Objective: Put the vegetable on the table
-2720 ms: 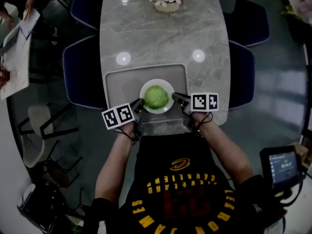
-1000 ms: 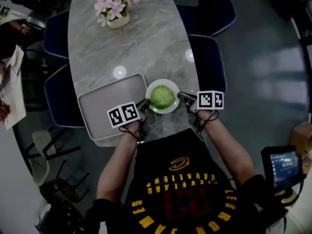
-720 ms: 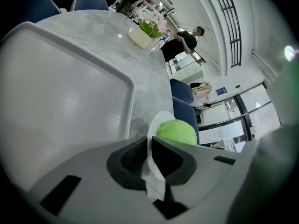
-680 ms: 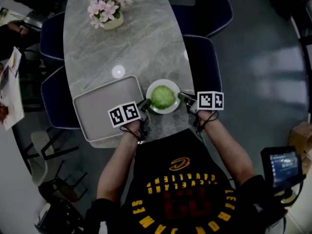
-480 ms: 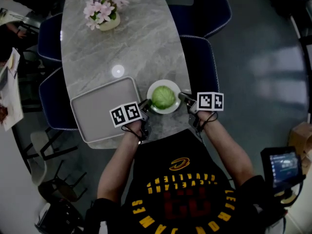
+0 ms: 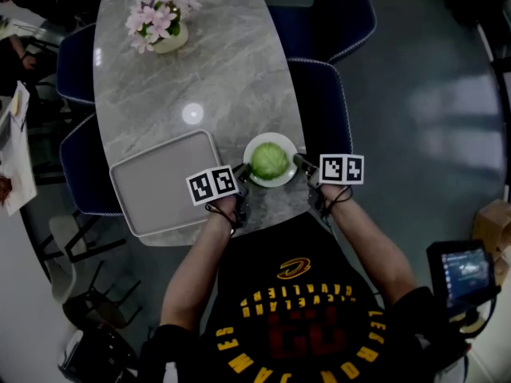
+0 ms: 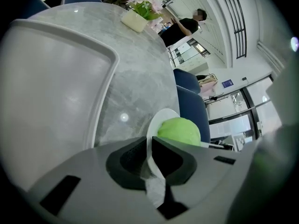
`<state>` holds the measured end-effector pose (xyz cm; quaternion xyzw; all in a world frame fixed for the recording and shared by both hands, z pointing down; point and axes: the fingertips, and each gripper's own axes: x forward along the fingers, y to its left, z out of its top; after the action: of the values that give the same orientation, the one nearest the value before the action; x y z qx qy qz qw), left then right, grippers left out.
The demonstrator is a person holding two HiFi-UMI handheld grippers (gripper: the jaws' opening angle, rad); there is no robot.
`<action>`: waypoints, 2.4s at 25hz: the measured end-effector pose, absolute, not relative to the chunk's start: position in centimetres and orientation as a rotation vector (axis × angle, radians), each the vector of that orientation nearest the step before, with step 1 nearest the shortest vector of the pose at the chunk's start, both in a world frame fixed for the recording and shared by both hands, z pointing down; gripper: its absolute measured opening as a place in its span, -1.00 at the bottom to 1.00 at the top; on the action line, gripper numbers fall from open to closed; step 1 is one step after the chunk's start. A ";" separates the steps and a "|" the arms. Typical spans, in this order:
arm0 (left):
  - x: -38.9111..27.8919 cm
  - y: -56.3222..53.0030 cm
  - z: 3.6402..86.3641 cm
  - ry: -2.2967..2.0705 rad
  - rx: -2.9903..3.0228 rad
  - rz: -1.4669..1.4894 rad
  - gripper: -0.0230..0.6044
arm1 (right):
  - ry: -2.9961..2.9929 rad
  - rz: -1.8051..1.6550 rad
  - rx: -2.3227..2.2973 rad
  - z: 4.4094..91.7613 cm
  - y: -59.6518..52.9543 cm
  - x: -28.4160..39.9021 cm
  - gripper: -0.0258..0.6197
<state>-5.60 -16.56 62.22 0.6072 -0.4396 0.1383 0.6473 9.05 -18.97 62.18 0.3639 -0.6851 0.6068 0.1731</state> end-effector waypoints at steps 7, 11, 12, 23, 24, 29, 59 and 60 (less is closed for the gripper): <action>-5.0 -16.8 63.8 -1.014 1.365 0.375 -0.82 | -1.908 1.693 1.031 63.7 -19.4 9.5 -0.82; -4.8 -16.9 64.0 -1.019 1.371 0.399 -0.82 | -1.890 1.695 1.033 64.2 -19.3 9.8 -0.82; -4.7 -16.9 63.9 -1.019 1.372 0.404 -0.82 | -1.889 1.694 1.031 64.2 -19.3 9.8 -0.82; -4.5 -16.8 63.7 -1.017 1.408 0.439 -0.82 | -1.914 1.577 1.038 64.1 -19.2 9.8 -0.82; -4.5 -16.8 63.7 -1.019 1.415 0.445 -0.82 | -1.917 1.548 1.040 64.1 -19.1 9.8 -0.82; -4.5 -16.8 63.3 -1.069 1.506 0.570 -0.81 | -1.919 1.379 1.077 63.7 -19.1 10.1 -0.82; -9.5 -17.9 38.2 -1.288 2.151 0.154 -0.93 | -2.743 0.727 0.885 39.4 -18.6 -5.4 -0.91; -9.8 -17.7 37.2 -1.291 2.174 0.138 -0.93 | -2.768 0.700 0.875 38.5 -18.3 -6.1 -0.91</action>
<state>-9.82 -17.71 37.23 0.8189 -0.4864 0.0519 0.3002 -6.07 -18.34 38.46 0.2922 -0.9241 0.2337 0.0773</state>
